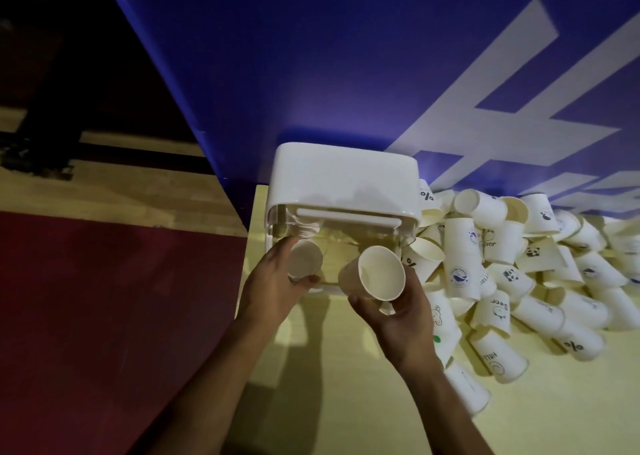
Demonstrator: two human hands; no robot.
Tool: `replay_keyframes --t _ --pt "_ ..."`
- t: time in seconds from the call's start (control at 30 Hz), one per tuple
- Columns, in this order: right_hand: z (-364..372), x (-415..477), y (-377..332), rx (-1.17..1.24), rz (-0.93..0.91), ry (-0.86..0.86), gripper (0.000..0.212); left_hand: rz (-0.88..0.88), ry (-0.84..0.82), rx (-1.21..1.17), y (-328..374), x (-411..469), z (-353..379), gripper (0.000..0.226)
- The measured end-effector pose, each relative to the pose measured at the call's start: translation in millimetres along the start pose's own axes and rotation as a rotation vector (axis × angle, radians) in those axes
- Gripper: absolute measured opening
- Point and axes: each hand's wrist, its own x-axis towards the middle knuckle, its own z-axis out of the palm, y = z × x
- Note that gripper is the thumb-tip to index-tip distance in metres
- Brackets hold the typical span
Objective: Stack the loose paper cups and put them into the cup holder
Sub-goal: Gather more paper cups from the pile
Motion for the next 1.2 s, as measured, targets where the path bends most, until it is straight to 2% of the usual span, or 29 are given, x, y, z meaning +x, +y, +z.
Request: replay_keyframes --t 0.17,0.33,0.5,0.7,0.83,0.97,1.1,1.2 --pt "11 6 -3 -0.049 -0.058 -0.028 0.065 -0.057 -0.024 0.000 -5 5 5 0.080" --pt "40 19 -12 -0.047 -0.162 -0.079 0.066 -0.038 -0.056 -0.049 -7 3 -3 0.099" --pt "68 31 -9 -0.078 -0.189 -0.134 0.068 -0.027 -0.070 -0.196 -18 -10 -24 0.066" --pt "89 39 10 -0.115 -0.166 -0.148 0.068 -0.154 0.022 -0.441 -14 -9 -25 0.038" --pt "95 39 16 -0.141 -0.152 -0.174 0.079 -0.173 0.022 -0.464 -10 -6 -21 0.036" --pt "94 37 20 -0.166 -0.150 -0.179 0.097 -0.150 -0.024 -0.358 -14 -2 -16 0.032" --pt "90 37 24 -0.182 -0.163 -0.210 0.082 -0.147 -0.026 -0.274 -20 1 -12 0.034" --pt "90 39 25 -0.227 -0.157 -0.223 0.081 -0.124 -0.019 -0.229 -20 0 -11 0.034"
